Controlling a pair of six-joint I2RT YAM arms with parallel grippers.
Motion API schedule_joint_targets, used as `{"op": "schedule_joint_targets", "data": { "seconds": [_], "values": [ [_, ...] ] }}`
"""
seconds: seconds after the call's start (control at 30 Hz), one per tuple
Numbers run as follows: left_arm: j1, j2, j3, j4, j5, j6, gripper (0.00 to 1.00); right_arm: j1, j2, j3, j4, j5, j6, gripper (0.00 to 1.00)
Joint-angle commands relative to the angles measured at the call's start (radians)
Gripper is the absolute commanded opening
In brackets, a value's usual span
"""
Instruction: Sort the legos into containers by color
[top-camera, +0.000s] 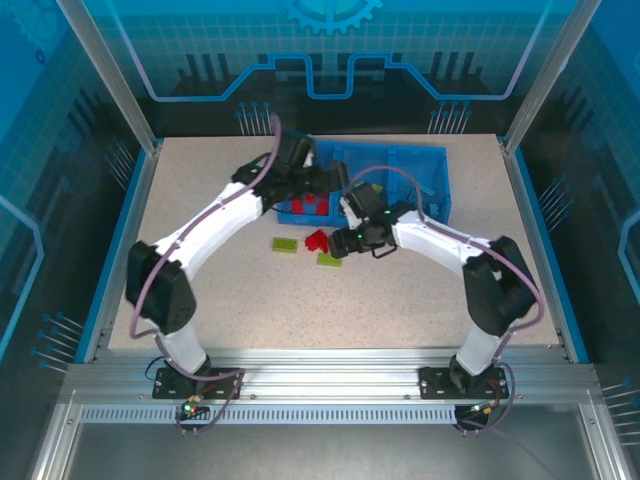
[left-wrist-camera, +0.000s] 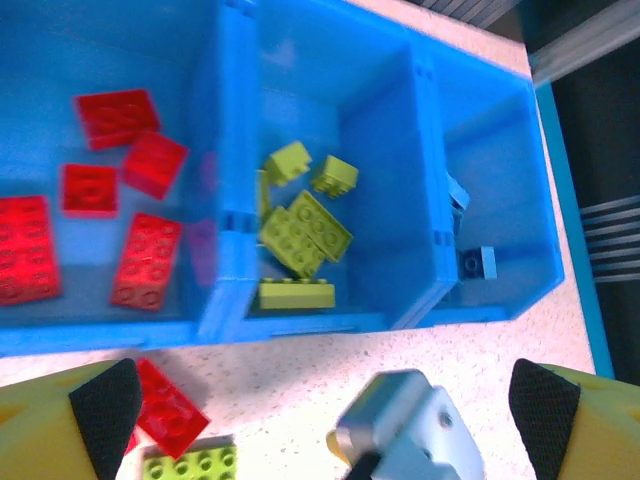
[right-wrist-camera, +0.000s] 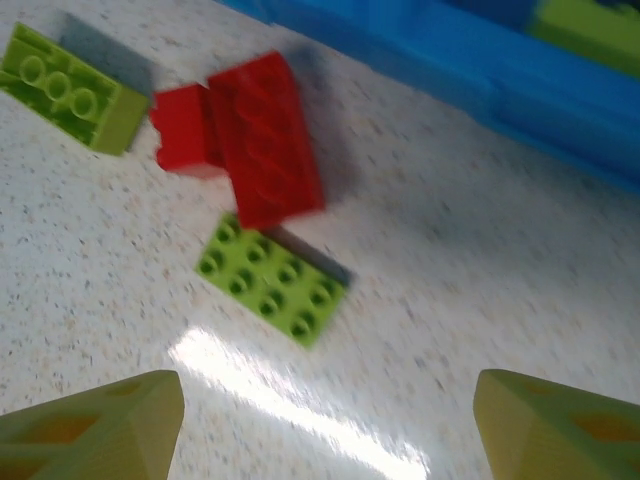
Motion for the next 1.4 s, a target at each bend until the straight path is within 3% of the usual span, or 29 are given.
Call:
{"op": "schedule_joint_targets", "data": {
  "seconds": [0.0, 0.2, 0.5, 0.97, 1.17, 1.37],
  "values": [
    [0.080, -0.083, -0.170, -0.001, 0.004, -0.074, 0.99, 0.040, 0.085, 0.095, -0.014, 0.049, -0.094, 0.77],
    [0.198, -0.261, -0.411, -0.010, -0.005, -0.091, 0.99, 0.054, 0.202, 0.176, -0.024, 0.062, -0.122, 0.75],
    [0.279, -0.410, -0.611, -0.016, 0.001, -0.114, 0.99, 0.060, 0.309, 0.281, -0.059, 0.077, -0.185, 0.71],
    [0.324, -0.499, -0.689, -0.030, 0.000, -0.126, 0.99, 0.074, 0.402, 0.360, -0.122, 0.084, -0.250, 0.58],
    [0.328, -0.499, -0.691, -0.032, 0.000, -0.131, 0.99, 0.077, 0.395, 0.351, -0.126, 0.082, -0.252, 0.58],
    [0.327, -0.500, -0.708, -0.025, -0.003, -0.137, 0.99, 0.077, 0.323, 0.293, -0.094, 0.066, -0.230, 0.65]
  ]
}}
